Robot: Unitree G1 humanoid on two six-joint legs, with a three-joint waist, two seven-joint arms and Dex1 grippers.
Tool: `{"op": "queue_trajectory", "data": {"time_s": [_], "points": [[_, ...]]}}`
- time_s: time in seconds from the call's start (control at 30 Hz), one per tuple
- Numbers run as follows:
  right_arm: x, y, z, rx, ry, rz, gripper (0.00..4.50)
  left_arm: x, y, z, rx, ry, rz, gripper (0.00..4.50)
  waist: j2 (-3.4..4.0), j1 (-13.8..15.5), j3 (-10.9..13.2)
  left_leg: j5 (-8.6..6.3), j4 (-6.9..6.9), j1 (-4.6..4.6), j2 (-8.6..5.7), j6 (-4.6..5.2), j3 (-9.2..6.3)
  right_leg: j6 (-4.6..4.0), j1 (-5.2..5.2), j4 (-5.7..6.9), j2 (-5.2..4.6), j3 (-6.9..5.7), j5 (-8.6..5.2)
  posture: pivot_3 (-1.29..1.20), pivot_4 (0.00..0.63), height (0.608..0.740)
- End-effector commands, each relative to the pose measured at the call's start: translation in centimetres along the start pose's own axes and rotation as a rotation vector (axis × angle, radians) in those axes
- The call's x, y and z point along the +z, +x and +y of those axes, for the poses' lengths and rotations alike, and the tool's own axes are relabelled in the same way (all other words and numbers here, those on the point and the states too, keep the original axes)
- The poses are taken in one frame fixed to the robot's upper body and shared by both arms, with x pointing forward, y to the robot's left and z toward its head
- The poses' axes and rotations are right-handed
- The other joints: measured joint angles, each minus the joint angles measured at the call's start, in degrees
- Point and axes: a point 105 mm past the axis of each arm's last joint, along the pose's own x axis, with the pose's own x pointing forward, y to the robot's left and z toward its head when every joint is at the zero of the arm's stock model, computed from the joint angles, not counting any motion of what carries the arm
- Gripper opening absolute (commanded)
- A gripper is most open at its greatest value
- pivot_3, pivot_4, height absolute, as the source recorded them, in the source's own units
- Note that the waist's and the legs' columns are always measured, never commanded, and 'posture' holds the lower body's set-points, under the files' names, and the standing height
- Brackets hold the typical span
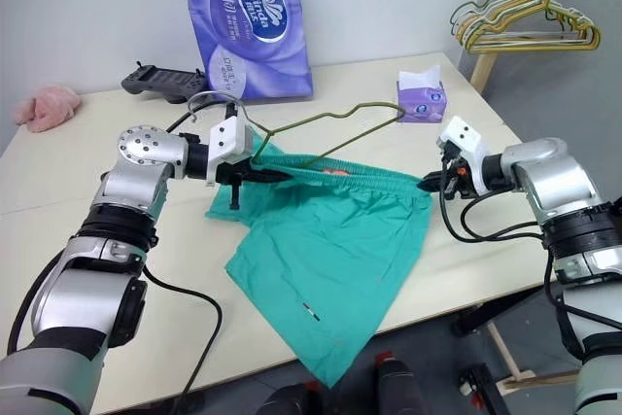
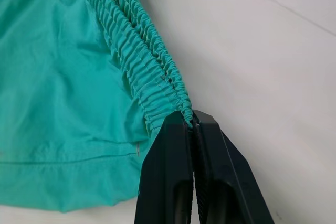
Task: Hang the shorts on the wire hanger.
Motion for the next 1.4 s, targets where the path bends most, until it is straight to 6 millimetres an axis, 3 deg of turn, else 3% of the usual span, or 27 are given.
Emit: {"op": "queue_trajectory", "data": {"time_s": [0.03,0.27,0.57,1.03,1.4], "points": [[-0.3,-2.7,-1.8,-0.109,-0.028,0.067,0.03,-1.6,-3.0,-0.5,-0.022,0.031,0.132,0.0,0.0,-0.02,0.0,0.0,0.0,0.0,0.0,0.0,0.0,0.0,0.0,-0.01,0.0,0.0,0.0,-0.1,0.091,0.74],[1.0,-3.9,-1.4,-0.09,-0.084,0.073,0.03,-4.1,-4.0,-1.2,-0.077,0.137,0.321,0.0,0.03,0.39,-0.02,0.0,0.01,0.0,-0.01,-0.01,-0.03,0.0,0.05,-0.4,-0.01,0.0,0.0,-0.1,0.089,0.74],[1.9,-4.8,1.1,0.01,-0.145,0.093,0.03,-4.3,-3.6,0.4,0.004,0.208,0.361,0.0,0.03,0.59,-0.02,0.0,0.01,-0.01,-0.02,0.0,0.0,0.0,0.04,-0.38,-0.03,-0.01,0.0,-0.12,0.086,0.74],[1.9,-4.9,1.8,0.03,-0.159,0.098,0.03,-4.2,-3.0,1.0,0.015,0.243,0.37,0.0,0.03,0.58,-0.02,0.0,0.01,-0.02,-0.02,0.0,0.02,0.0,0.04,-0.37,-0.03,-0.02,0.0,-0.12,0.096,0.74],[6.3,-4.2,3.6,0.07,-0.261,0.031,0.03,-4.7,-3.3,1.0,-0.037,0.299,0.465,0.0,0.03,0.55,-0.02,-0.01,0.0,-0.02,-0.02,0.0,0.02,0.0,0.03,-0.37,-0.02,-0.02,0.0,-0.13,0.101,0.74]]}}
